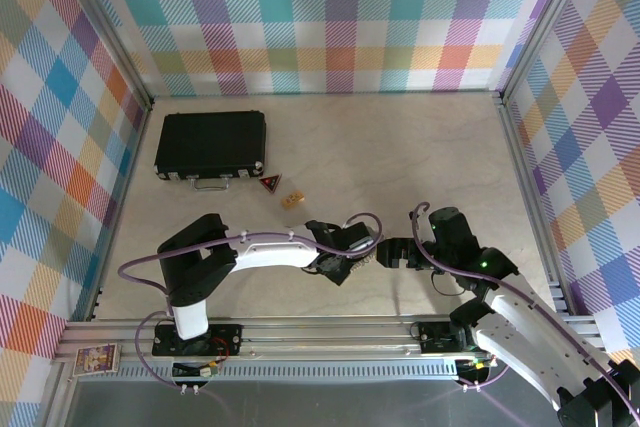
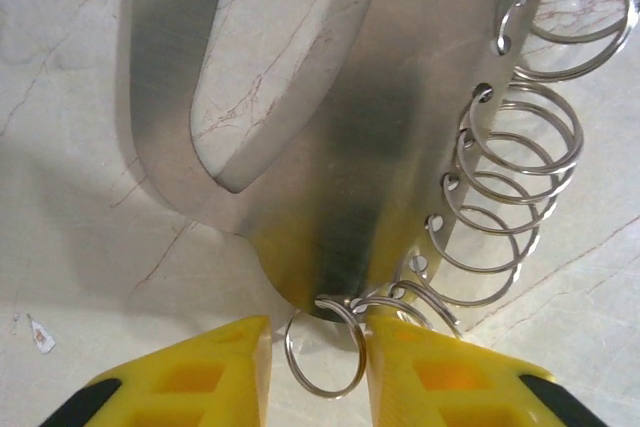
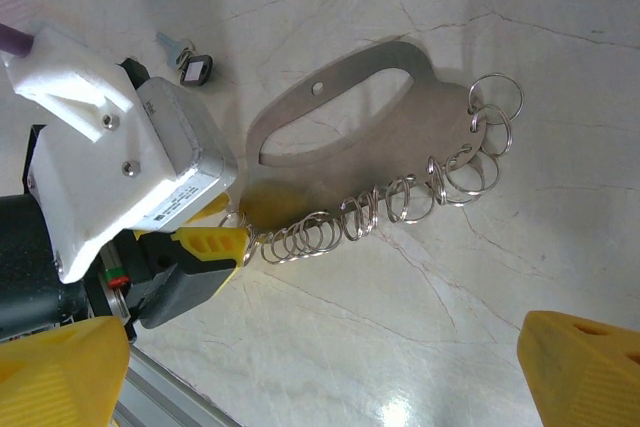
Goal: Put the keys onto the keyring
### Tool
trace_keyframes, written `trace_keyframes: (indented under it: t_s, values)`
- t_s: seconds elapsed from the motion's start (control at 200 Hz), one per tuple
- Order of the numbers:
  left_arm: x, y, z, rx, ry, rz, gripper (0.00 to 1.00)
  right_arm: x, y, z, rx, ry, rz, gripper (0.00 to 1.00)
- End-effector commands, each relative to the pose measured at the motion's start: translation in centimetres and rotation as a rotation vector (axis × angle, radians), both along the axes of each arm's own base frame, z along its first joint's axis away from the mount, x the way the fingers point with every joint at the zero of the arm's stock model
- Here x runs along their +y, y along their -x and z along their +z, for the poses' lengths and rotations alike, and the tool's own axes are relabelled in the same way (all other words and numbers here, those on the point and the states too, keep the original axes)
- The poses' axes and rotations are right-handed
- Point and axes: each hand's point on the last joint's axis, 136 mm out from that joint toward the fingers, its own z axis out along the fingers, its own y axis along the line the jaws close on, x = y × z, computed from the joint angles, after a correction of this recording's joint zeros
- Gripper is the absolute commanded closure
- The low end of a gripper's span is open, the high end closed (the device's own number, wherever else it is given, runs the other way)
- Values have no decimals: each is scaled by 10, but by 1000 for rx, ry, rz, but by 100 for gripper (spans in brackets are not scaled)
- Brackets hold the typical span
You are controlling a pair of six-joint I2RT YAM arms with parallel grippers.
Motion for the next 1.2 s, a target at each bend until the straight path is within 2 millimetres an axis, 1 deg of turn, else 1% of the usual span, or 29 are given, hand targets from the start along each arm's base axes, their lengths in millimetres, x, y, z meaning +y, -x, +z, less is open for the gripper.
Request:
trace_keyframes:
  t_s: [0.0, 0.225, 0.44, 0.53, 0.7, 0.96, 1.01, 1.095, 1.19]
  values:
    - [-1, 1, 3, -14, -27, -20, 72, -1, 3, -4, 2, 5, 2, 1]
    - [-1, 2, 5, -16, -21, -20, 78, -1, 3, -2, -7, 0, 1, 1]
    - [-1, 1, 5, -17, -21, -20, 80, -1, 3, -1, -13, -2, -1, 1]
    - [0, 0, 6, -28, -36, -23, 80, -1, 3, 0, -13, -3, -1, 1]
    - [3, -1, 5, -76, -115, -55, 79, -1, 3, 0, -16, -3, 1, 1]
    - [2, -2, 6, -109, -154, -74, 79, -2, 3, 2, -24, -8, -2, 1]
    - [3, -2, 6, -115, -163, -78, 77, -2, 3, 2, -25, -8, -1, 1]
    - [3, -2, 6, -125, -177, -83, 72, -2, 3, 2, -26, -8, -2, 1]
    - [4, -2, 6, -130, -185, -86, 72, -2, 3, 2, -26, -9, -1, 1]
